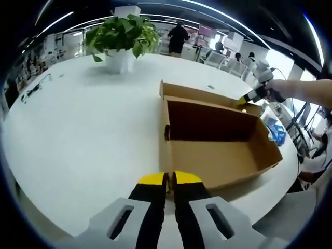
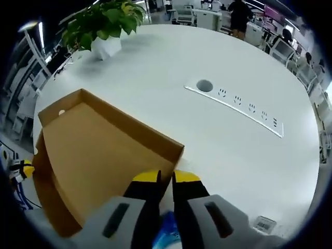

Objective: Operate the shoe box by opening the lid, removing the specified soft item, and placing it in the target area until the item is outside and the box remains undamaged.

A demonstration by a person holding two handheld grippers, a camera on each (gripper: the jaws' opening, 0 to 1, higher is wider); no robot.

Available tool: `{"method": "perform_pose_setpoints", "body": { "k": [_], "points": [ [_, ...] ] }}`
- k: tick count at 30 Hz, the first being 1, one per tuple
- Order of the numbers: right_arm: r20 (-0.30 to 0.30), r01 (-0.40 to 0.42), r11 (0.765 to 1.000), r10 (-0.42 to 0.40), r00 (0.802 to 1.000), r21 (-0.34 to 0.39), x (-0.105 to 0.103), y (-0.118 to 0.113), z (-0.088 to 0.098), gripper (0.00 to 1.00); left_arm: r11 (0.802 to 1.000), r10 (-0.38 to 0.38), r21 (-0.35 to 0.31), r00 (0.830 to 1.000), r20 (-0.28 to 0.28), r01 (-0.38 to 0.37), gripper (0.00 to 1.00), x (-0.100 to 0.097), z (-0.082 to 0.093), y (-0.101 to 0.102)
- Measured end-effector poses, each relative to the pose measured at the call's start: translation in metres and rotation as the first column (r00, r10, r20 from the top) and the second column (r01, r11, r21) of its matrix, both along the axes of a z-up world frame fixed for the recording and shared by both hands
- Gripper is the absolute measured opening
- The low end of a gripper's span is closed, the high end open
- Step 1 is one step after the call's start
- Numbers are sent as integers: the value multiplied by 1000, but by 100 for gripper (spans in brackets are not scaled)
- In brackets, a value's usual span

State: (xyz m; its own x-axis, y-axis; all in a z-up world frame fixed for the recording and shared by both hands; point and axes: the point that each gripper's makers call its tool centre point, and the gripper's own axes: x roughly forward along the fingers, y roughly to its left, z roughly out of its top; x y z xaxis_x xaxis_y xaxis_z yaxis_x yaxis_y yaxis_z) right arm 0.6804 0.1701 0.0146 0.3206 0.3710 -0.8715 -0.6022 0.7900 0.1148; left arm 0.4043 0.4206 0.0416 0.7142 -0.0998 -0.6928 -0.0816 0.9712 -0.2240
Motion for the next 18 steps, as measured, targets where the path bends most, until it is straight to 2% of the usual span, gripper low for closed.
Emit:
{"method": "perform_pose_setpoints", "body": {
  "k": [4,18],
  "points": [
    [7,11,1000,-11,1000,7,0,-1,5,4,999,-21,27,1000,-10,21,2,1,0,-1],
    [59,25,998,-28,998,62,-1,-2,33,2,999,-22,34,1000,-17,23,2,0,-1,-1]
  ]
}}
